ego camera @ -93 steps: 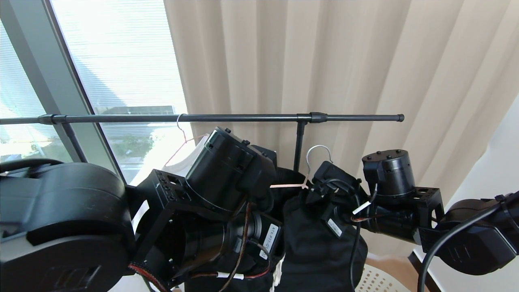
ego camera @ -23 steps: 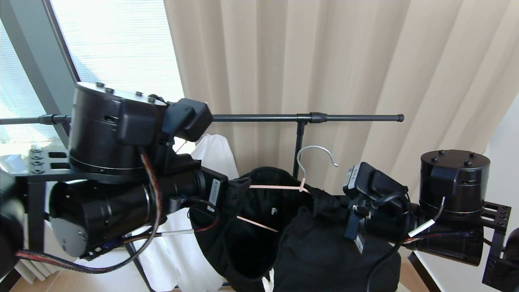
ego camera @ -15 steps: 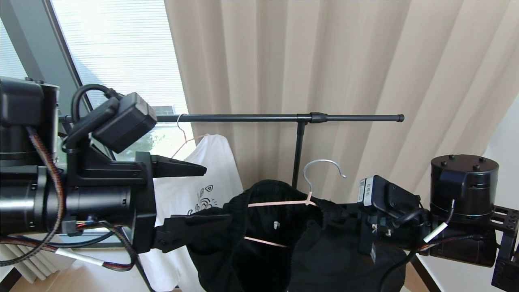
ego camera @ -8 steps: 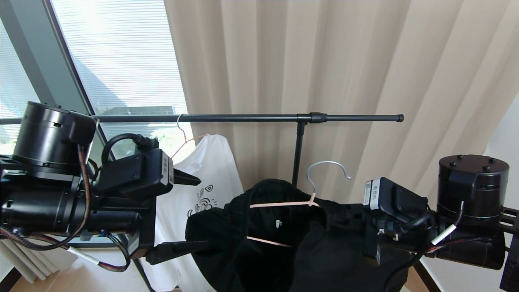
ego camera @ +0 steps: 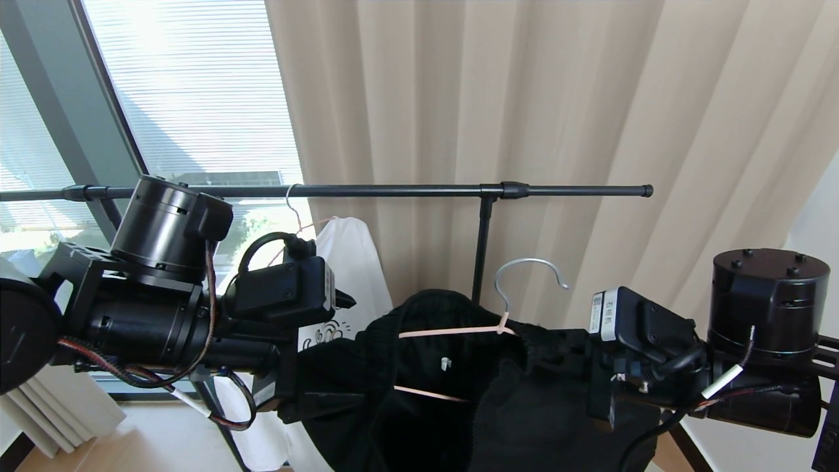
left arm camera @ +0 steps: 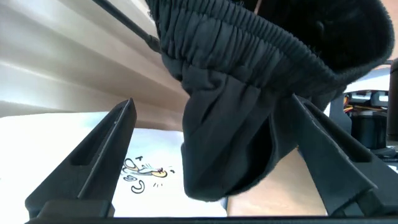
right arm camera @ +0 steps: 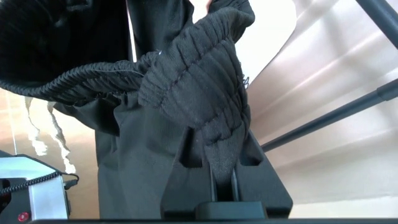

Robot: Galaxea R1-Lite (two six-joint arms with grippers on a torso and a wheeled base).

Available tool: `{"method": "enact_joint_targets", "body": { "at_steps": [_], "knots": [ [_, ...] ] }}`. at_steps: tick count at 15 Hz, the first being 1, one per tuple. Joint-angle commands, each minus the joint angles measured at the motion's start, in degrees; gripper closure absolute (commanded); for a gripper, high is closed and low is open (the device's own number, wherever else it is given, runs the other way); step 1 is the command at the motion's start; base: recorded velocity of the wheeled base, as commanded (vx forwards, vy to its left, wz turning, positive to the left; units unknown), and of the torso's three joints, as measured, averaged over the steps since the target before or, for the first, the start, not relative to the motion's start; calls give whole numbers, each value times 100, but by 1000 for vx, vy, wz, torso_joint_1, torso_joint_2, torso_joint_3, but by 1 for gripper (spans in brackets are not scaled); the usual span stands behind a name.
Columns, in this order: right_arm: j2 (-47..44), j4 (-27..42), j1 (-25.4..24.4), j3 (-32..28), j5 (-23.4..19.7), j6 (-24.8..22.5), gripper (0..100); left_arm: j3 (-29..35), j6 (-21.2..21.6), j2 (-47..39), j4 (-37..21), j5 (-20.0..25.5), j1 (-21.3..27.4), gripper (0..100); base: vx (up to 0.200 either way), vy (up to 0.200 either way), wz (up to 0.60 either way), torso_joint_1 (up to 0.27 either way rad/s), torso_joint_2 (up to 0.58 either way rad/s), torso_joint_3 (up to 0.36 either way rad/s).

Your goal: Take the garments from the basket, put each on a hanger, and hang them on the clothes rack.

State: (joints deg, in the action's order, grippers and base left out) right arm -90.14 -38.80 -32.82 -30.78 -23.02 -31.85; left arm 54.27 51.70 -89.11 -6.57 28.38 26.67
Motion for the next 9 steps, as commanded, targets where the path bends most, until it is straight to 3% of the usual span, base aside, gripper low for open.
{"method": "enact_joint_targets", "body": {
  "at_steps": [1,9],
  "knots": [
    [5,-5,-23,11,-1,-5,100,66,-2,-133,-2,1,22,0,0,0,0,0,0,0],
    [40,4,-269,46,-10,-5,100,338,-108,-414,95,10,242,0,0,0,0,0,0,0]
  ]
}}
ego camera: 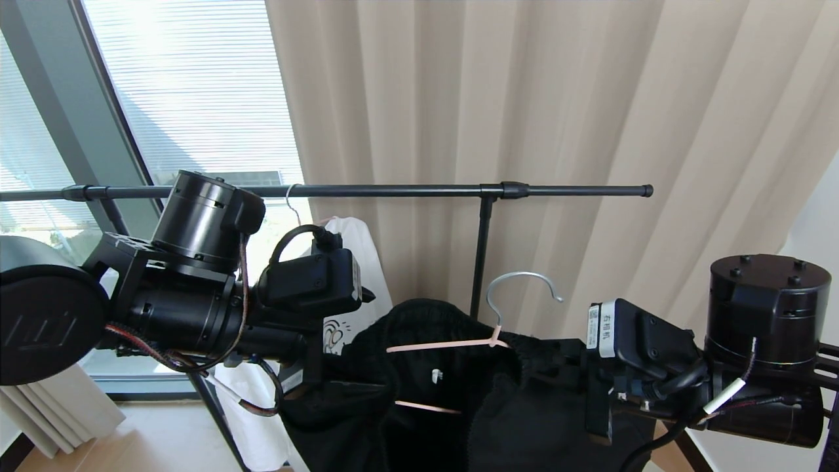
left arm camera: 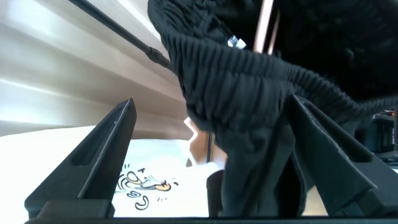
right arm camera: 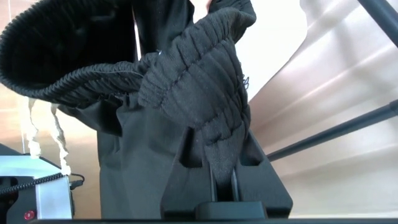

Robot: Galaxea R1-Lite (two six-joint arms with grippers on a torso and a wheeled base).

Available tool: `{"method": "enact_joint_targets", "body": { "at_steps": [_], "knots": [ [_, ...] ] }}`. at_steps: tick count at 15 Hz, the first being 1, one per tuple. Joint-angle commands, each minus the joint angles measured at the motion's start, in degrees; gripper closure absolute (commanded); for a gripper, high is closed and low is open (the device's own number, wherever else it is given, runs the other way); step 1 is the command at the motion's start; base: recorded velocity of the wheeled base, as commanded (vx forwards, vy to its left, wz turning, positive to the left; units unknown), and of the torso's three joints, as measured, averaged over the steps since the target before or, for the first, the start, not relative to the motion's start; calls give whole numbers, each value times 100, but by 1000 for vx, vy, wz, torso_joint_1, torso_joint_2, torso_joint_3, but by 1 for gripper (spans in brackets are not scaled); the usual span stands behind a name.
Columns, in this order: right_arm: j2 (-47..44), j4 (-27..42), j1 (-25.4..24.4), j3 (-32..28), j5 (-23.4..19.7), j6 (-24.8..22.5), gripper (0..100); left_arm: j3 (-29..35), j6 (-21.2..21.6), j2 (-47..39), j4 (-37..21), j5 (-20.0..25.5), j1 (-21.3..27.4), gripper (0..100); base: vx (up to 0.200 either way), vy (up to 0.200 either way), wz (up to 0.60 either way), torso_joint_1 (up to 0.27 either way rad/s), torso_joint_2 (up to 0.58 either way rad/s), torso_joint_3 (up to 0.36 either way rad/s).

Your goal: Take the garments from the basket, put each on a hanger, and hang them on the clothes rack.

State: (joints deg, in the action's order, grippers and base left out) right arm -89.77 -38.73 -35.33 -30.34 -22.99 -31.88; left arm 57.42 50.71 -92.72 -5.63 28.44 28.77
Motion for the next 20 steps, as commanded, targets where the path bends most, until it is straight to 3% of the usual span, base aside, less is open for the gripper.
{"method": "enact_joint_targets", "body": {
  "at_steps": [1,20],
  "knots": [
    [4,-3,-36,11,-12,-3,100,33,-9,-71,1,4,59,0,0,0,0,0,0,0],
    [241,-12,-466,90,-4,15,100,-213,0,-123,1,74,138,0,0,0,0,0,0,0]
  ]
}}
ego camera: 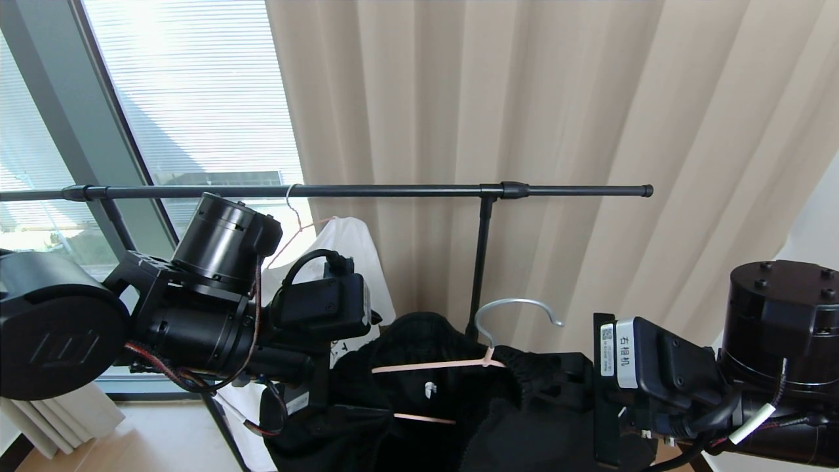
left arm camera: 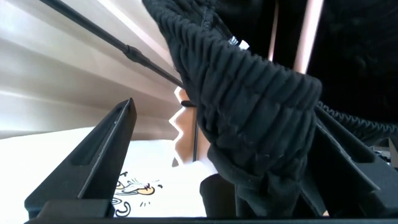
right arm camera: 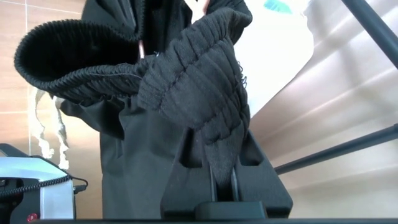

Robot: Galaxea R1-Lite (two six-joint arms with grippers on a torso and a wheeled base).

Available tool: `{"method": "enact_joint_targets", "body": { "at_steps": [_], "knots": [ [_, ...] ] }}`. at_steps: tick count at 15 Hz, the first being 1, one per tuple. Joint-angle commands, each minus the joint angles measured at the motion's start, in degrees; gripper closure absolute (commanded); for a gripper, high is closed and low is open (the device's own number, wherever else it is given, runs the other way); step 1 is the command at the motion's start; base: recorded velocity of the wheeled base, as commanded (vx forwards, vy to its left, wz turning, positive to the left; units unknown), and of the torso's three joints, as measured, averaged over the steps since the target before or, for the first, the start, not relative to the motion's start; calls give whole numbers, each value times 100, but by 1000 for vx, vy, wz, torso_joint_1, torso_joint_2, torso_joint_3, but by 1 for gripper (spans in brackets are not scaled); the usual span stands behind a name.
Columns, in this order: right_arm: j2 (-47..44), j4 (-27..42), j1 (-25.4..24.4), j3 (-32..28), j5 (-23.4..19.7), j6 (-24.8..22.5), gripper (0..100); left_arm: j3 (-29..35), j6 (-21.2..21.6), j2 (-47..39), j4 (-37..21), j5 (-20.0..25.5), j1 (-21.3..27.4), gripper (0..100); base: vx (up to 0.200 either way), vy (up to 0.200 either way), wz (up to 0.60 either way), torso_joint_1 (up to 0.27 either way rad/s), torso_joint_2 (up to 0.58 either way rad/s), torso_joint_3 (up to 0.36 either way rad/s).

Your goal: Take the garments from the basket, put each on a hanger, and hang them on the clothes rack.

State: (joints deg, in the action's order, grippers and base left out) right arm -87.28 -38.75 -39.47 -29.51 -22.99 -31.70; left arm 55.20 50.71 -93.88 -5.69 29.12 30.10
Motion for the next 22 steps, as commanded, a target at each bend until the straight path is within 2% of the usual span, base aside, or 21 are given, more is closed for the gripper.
{"method": "enact_joint_targets", "body": {
  "at_steps": [1,9,10,16,22],
  "knots": [
    [-8,-9,-87,7,-4,5,100,8,0,-8,7,6,5,0,0,0,0,0,0,0],
    [-43,-18,-96,-37,-12,41,100,35,-9,-34,7,6,5,0,0,0,0,0,0,0],
    [-43,-18,-96,-46,-12,41,100,35,-26,-51,7,6,5,100,0,0,0,0,0,0],
    [-386,-809,-96,60,5,287,100,61,-35,-25,7,6,5,100,0,0,0,0,0,0],
    [-421,-853,-60,7,32,296,100,52,-44,-25,51,-3,-48,100,0,0,0,0,0,0]
  ]
}}
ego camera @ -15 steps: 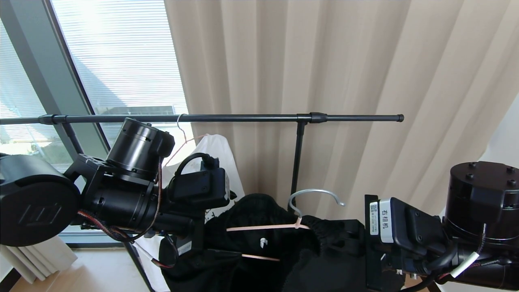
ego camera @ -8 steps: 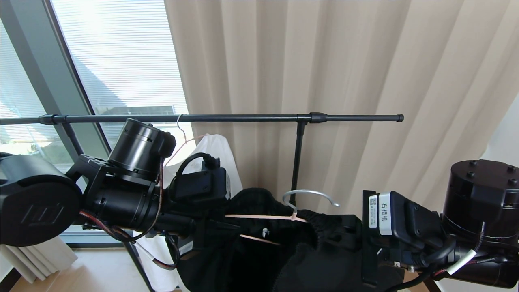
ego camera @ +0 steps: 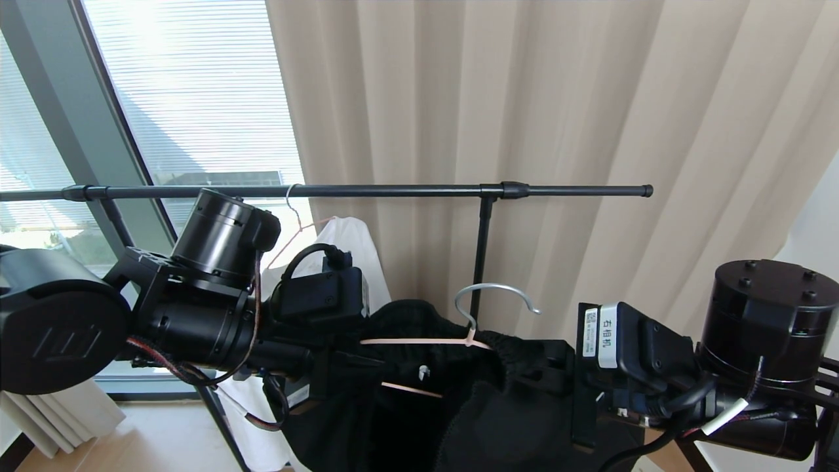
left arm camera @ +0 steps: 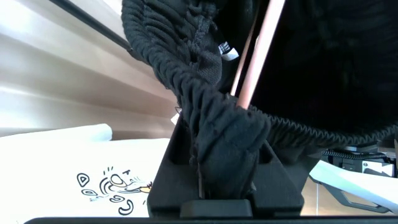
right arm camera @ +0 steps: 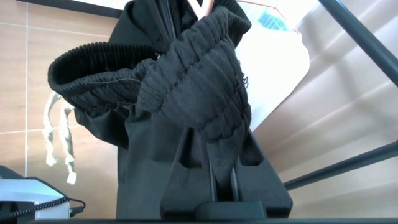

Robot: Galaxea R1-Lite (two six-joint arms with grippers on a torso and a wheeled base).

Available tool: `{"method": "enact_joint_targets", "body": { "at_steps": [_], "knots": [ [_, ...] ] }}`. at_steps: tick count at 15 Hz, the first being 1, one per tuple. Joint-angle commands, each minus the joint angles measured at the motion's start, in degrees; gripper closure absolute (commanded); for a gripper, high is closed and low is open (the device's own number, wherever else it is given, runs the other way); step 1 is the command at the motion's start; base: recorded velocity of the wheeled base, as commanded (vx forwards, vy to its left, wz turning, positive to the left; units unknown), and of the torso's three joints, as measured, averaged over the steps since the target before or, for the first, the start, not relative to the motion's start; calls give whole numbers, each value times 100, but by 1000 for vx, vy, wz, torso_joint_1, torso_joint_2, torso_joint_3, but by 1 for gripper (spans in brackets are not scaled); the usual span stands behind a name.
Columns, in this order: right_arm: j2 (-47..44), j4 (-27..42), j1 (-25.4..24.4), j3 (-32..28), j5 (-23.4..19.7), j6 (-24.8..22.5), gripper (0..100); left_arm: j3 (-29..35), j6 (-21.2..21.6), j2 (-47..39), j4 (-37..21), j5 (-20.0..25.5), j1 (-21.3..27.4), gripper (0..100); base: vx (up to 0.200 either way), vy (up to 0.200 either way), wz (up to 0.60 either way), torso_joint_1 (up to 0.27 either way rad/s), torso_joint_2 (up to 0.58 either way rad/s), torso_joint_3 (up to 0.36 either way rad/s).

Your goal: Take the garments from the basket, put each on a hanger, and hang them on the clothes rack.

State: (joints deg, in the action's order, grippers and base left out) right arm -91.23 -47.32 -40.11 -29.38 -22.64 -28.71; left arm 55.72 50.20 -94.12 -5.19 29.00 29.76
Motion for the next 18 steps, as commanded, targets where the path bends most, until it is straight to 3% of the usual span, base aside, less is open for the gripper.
{"method": "enact_joint_targets", "body": {
  "at_steps": [1,8,9,18],
  "knots": [
    [-26,4,3,-15,5,-3,100,0,-2,-1,1,9,-14,100,0,0,0,0,0,0],
    [18,4,29,20,49,190,100,9,-133,-1,1,0,-23,100,0,0,0,0,0,0],
    [9,4,38,20,49,190,0,9,-133,-1,1,0,-23,100,0,0,0,0,0,0],
    [62,13,451,55,5,146,0,-44,-546,52,352,-9,-154,100,0,0,0,0,0,0]
  ]
}}
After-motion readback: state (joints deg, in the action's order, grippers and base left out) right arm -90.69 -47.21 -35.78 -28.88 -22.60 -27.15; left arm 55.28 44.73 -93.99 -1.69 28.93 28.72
